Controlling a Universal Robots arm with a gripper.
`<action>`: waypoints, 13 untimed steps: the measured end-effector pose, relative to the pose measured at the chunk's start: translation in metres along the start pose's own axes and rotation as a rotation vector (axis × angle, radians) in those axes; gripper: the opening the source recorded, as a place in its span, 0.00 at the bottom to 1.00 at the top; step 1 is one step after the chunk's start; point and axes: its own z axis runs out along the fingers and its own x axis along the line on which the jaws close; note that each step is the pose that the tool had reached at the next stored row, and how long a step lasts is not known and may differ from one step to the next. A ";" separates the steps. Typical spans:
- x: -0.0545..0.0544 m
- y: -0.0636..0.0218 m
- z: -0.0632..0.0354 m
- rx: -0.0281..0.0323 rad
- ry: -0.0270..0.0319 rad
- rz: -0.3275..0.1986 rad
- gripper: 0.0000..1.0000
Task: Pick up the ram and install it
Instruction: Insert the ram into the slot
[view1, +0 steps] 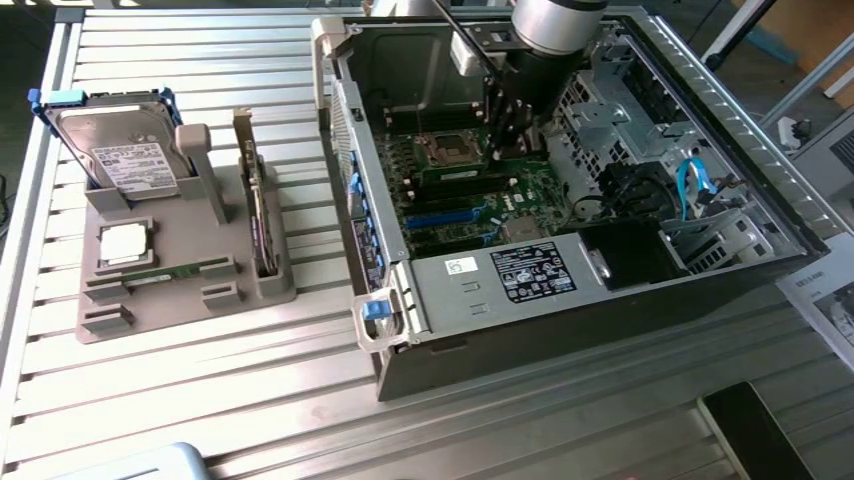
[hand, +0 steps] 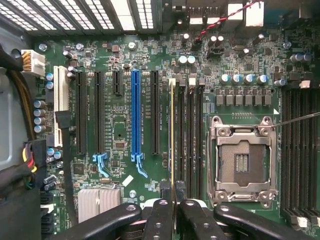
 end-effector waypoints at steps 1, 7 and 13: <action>0.000 0.0000 0.0000 -0.0001 0.0002 0.000 0.12; 0.000 0.0000 0.0027 -0.0003 -0.0001 0.012 0.12; 0.000 -0.0001 0.0091 -0.0003 -0.0002 0.012 0.12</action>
